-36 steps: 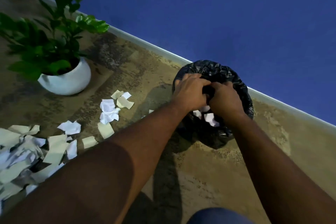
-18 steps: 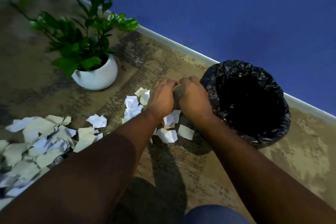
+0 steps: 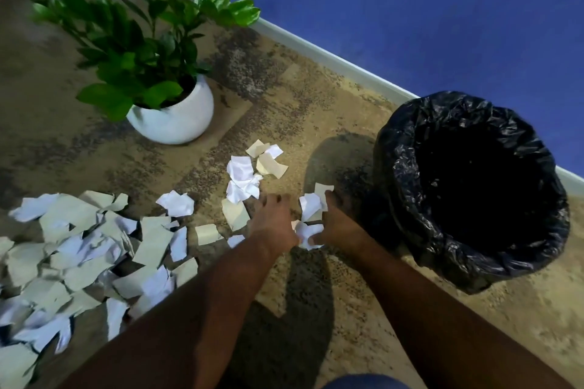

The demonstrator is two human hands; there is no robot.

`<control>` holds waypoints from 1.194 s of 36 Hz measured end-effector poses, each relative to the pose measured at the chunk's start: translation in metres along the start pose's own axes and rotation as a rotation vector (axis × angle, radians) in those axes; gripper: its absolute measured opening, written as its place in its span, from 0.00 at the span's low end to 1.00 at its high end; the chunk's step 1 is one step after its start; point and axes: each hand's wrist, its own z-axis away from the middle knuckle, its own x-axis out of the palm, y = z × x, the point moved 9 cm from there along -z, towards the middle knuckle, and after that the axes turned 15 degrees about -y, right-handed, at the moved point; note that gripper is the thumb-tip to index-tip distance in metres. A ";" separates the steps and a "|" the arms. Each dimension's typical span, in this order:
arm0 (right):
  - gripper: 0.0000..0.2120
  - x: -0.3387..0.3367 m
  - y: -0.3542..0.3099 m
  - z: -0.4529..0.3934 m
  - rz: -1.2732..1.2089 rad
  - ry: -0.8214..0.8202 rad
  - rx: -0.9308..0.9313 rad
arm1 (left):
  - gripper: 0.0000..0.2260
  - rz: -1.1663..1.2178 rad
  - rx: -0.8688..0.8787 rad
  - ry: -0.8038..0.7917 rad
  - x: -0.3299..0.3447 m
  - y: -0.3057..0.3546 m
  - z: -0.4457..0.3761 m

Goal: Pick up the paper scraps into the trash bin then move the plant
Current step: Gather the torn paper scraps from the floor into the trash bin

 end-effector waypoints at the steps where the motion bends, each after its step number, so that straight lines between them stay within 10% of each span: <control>1: 0.53 0.001 0.002 -0.002 -0.010 -0.007 -0.006 | 0.42 -0.004 -0.015 -0.022 0.006 -0.001 -0.002; 14: 0.62 0.004 -0.002 -0.030 0.183 0.033 0.054 | 0.52 0.018 -0.032 -0.062 0.033 0.001 -0.013; 24: 0.23 0.018 -0.019 -0.018 0.373 0.084 -0.089 | 0.44 -0.018 0.098 -0.006 0.026 0.010 -0.011; 32: 0.11 0.030 -0.025 0.001 0.455 0.278 -0.109 | 0.19 0.097 0.209 0.040 0.033 0.028 -0.002; 43: 0.06 0.028 -0.017 0.014 0.317 0.361 -0.042 | 0.13 0.175 0.234 0.091 0.022 0.027 0.010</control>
